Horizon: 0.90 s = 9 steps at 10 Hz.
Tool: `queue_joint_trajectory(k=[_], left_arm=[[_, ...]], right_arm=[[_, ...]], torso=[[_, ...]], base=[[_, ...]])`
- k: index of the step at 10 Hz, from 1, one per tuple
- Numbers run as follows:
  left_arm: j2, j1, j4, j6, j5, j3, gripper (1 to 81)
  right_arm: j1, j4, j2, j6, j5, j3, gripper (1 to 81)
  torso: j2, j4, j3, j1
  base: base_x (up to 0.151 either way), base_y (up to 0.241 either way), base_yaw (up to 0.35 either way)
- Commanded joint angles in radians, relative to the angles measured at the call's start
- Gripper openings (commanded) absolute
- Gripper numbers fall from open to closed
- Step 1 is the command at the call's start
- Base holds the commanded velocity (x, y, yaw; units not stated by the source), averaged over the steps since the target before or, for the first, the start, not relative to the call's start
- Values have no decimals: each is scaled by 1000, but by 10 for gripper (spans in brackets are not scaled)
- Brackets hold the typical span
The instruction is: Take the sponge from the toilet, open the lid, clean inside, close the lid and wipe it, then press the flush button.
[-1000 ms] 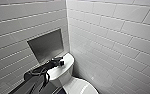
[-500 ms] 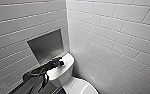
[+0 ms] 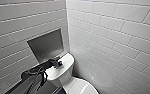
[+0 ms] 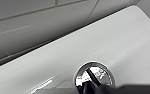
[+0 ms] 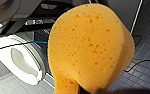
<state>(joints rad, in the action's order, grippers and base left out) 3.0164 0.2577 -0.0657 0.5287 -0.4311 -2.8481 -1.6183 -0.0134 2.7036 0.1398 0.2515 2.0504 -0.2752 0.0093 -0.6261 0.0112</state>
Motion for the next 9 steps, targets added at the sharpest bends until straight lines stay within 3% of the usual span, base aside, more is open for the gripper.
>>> queue_joint_trajectory(k=[1,6,9], left_arm=[[-11,-153,-5,4,-69,22,10],[23,-45,-65,-4,-69,81,10],[4,-47,-63,-4,-69,81,10]], right_arm=[[-16,18,-12,0,-70,-30,10],[-24,20,6,-8,-69,-21,10],[-24,20,8,-8,-69,-18,10]], torso=[[0,0,0,0],[0,0,0,0],[-1,0,0,-1]], base=[[0,0,0],[0,0,0],[0,0,0]])
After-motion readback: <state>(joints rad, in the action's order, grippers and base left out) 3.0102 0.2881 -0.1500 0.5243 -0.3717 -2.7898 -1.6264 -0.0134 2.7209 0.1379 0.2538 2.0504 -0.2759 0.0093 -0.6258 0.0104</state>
